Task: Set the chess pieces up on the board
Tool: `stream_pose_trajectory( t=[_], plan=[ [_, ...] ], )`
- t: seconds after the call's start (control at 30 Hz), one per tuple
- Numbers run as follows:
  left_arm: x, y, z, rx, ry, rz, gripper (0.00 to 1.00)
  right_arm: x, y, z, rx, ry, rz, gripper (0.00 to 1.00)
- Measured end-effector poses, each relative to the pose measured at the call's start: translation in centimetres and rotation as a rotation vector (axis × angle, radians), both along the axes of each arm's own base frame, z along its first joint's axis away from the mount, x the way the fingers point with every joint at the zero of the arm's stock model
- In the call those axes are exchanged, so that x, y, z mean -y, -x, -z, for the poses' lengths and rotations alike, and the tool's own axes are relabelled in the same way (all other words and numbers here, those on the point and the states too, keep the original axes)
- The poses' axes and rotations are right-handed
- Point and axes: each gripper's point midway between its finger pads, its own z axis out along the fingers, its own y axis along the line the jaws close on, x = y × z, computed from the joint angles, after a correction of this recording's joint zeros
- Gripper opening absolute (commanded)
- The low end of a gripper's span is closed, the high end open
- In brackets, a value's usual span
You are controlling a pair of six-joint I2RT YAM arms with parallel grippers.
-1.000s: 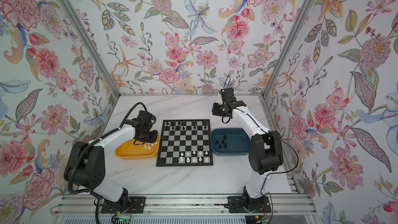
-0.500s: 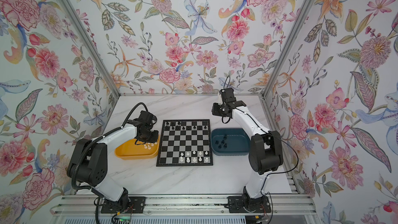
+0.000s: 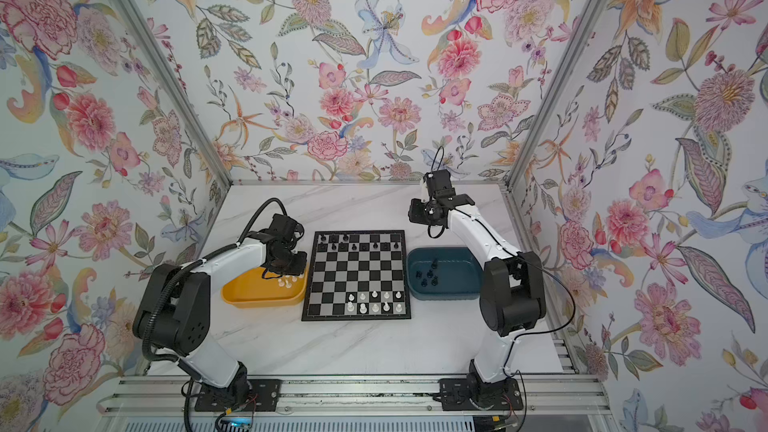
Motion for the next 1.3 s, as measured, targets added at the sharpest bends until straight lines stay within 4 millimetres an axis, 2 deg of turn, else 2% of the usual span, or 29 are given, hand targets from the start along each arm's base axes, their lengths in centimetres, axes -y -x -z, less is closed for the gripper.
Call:
stream_pose_trajectory(
  t=[0.53, 1.3],
  plan=[
    [-0.1, 0.2, 1.1, -0.022, -0.006, -0.003, 0.22, 0.1, 0.3, 0.9, -0.017, 0.002, 0.003, 0.36],
    [-0.1, 0.2, 1.4, -0.029, -0.011, -0.004, 0.11, 0.1, 0.4, 1.0, -0.021, -0.002, 0.009, 0.34]
  ],
)
